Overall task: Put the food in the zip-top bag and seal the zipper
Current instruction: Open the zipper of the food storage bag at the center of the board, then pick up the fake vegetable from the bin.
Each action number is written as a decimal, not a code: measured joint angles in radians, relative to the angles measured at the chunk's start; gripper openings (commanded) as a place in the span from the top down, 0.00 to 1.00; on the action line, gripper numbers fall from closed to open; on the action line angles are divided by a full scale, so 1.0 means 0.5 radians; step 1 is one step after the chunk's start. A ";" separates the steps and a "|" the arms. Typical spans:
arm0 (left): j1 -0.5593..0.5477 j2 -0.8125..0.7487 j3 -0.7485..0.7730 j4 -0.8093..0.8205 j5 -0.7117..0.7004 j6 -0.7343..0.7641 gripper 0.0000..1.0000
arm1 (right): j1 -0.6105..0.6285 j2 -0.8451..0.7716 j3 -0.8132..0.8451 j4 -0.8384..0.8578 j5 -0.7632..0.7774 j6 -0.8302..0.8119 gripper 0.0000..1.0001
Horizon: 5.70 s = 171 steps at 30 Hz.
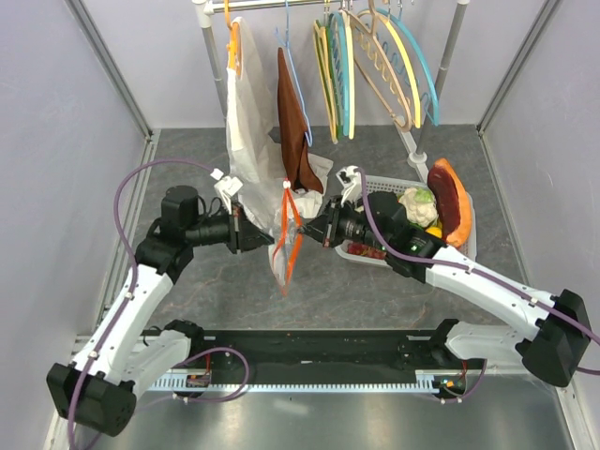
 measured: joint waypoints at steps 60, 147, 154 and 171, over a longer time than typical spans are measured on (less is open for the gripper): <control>-0.111 0.436 0.292 0.105 -0.223 -0.354 0.98 | -0.121 0.018 -0.091 0.162 -0.124 0.143 1.00; -0.478 1.086 1.014 -0.894 -1.472 0.171 0.98 | -1.228 0.151 -0.138 -0.645 -0.414 -2.137 0.02; -0.478 1.086 1.014 -0.894 -1.456 0.172 0.98 | -1.141 0.482 -0.100 -0.620 -0.230 -2.313 0.02; -0.478 1.091 1.011 -0.894 -1.426 0.172 0.98 | -1.067 0.742 0.053 -0.675 -0.246 -2.531 0.22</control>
